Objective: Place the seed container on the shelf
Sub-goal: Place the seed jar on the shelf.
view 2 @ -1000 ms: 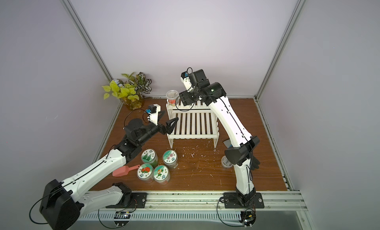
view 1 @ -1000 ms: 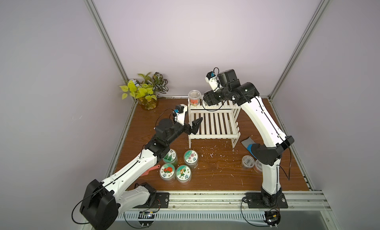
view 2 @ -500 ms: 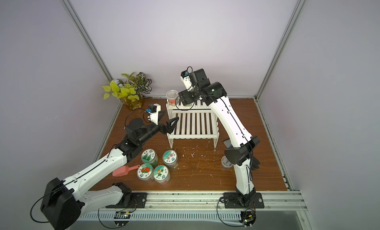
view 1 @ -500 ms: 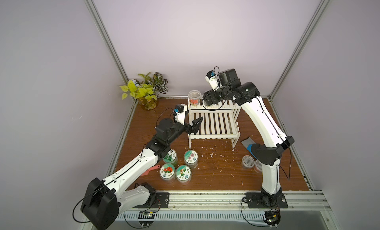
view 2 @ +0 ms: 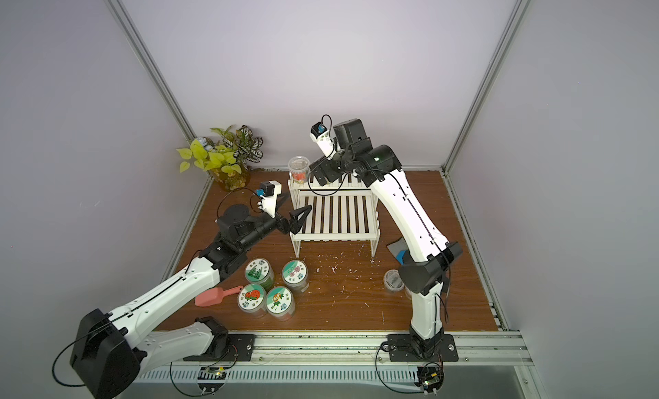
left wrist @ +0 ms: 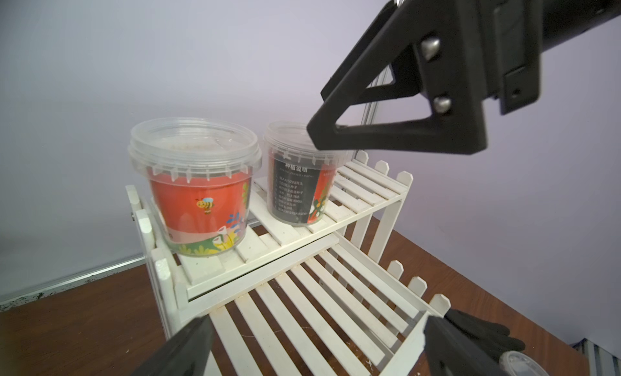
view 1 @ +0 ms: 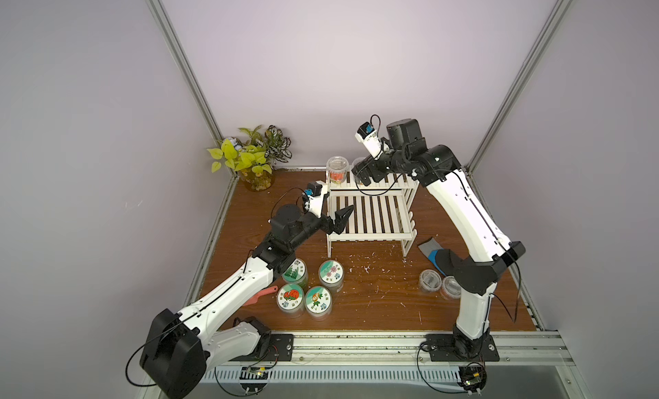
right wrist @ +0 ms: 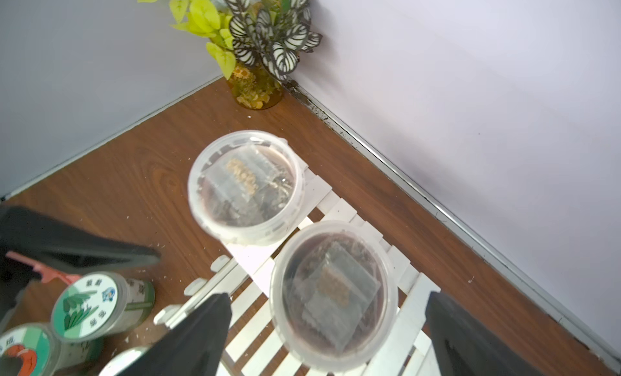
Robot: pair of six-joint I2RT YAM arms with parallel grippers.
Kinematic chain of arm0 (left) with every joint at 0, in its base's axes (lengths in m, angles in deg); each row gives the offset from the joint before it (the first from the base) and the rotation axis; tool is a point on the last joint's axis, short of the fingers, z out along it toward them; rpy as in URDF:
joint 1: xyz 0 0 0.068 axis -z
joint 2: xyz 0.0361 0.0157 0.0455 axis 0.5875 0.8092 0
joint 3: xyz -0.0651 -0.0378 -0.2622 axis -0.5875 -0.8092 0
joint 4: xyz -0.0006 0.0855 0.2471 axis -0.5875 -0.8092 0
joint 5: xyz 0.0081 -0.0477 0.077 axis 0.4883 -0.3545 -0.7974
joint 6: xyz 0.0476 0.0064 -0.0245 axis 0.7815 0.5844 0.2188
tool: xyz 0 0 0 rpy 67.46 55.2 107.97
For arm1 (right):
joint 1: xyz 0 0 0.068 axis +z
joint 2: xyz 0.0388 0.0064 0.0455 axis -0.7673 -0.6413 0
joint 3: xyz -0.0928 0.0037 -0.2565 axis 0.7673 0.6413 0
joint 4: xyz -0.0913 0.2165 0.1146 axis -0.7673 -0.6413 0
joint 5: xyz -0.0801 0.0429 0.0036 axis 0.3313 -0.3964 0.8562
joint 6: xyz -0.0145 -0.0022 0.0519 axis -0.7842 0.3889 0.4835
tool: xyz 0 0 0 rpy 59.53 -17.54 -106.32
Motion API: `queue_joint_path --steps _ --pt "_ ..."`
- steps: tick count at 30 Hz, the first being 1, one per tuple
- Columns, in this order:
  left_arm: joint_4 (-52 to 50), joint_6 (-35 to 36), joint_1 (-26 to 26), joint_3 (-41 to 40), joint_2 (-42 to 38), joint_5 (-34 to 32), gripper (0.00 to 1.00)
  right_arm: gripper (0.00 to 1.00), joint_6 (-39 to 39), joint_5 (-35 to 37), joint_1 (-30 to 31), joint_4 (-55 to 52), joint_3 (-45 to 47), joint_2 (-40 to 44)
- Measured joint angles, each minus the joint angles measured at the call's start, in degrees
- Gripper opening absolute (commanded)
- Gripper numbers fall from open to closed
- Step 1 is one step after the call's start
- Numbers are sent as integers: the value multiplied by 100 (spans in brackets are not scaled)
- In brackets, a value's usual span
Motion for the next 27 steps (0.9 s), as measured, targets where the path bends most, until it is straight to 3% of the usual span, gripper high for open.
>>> queue_joint_path --steps 6,13,27 --pt "-140 269 0 -2 -48 94 100 99 -800 -761 -485 466 542 415" --pt "-164 404 0 -2 -59 216 100 98 -1421 -1405 -820 474 553 136" --pt "-208 448 0 7 44 299 99 99 -1556 -1954 -807 280 238 -400"
